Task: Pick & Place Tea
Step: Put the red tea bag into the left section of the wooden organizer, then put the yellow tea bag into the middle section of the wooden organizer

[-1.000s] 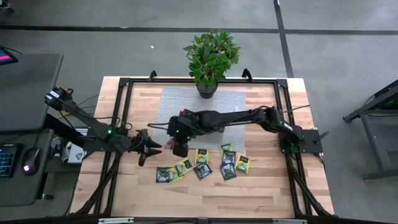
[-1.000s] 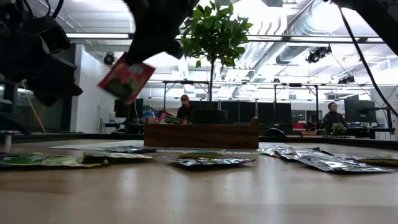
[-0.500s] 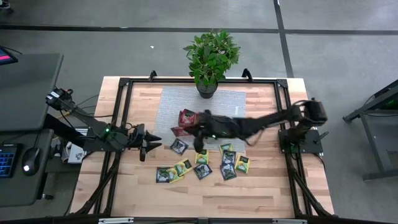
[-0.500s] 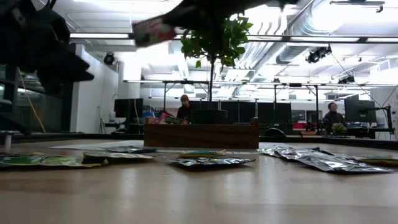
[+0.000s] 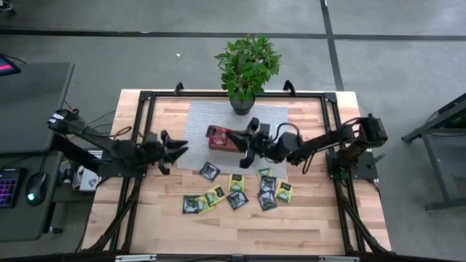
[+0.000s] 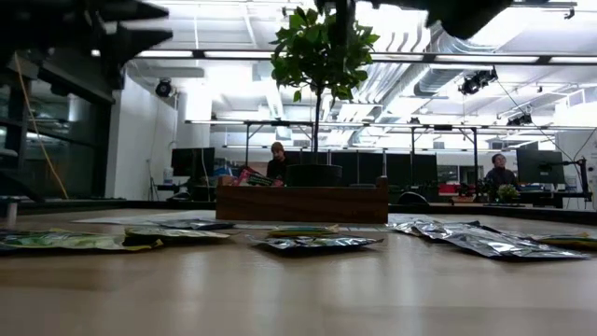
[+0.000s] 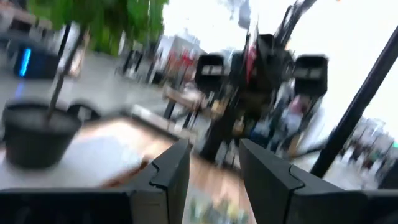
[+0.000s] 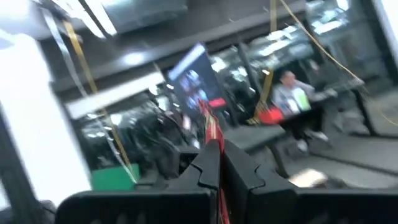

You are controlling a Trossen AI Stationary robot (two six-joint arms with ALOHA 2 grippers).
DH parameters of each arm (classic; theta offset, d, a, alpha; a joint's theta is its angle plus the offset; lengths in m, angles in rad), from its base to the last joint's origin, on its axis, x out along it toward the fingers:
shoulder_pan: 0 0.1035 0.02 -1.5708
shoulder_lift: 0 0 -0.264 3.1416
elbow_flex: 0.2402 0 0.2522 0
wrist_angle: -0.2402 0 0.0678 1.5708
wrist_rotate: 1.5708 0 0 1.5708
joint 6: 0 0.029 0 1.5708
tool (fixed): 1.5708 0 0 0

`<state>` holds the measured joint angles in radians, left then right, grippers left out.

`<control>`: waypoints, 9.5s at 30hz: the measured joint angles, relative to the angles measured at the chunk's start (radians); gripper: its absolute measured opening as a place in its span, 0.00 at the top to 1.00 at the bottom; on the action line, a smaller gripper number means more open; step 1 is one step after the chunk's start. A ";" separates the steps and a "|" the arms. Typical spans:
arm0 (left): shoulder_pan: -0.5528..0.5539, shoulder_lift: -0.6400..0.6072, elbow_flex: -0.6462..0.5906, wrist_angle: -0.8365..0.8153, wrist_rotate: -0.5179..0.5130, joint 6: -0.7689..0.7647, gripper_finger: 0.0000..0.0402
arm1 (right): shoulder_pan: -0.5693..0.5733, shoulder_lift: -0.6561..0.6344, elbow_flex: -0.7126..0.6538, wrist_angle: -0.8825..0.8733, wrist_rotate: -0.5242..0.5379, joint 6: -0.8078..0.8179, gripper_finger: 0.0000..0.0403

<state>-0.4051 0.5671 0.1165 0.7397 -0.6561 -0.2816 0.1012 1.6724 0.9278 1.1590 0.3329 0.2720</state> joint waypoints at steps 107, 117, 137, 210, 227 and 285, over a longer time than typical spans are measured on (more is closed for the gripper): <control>0.427 0.371 0.617 -0.511 0.515 0.262 1.00 | -0.082 -0.457 0.368 -1.190 -0.099 -0.174 0.45; 0.595 0.548 0.756 -0.858 0.798 0.277 1.00 | 0.021 -0.554 0.367 -1.491 0.076 -0.088 0.45; 0.741 0.883 0.777 -0.903 0.866 0.331 1.00 | 0.059 -0.532 0.365 -1.540 0.100 -0.014 0.45; 0.541 0.490 0.672 -1.255 0.651 0.253 0.57 | 0.258 -0.317 0.366 -1.895 0.062 0.304 0.48; 0.035 0.502 0.489 -1.043 0.414 -0.057 0.71 | 0.198 0.027 0.365 -1.516 -0.081 0.328 0.48; -0.080 1.159 0.496 -0.548 0.383 -0.247 0.92 | 0.145 0.332 0.365 -1.320 -0.342 0.939 0.48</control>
<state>-0.4850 1.7260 0.6125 0.1921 -0.2726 -0.5286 0.2466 2.0042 1.2930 -0.1611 -0.0095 1.2112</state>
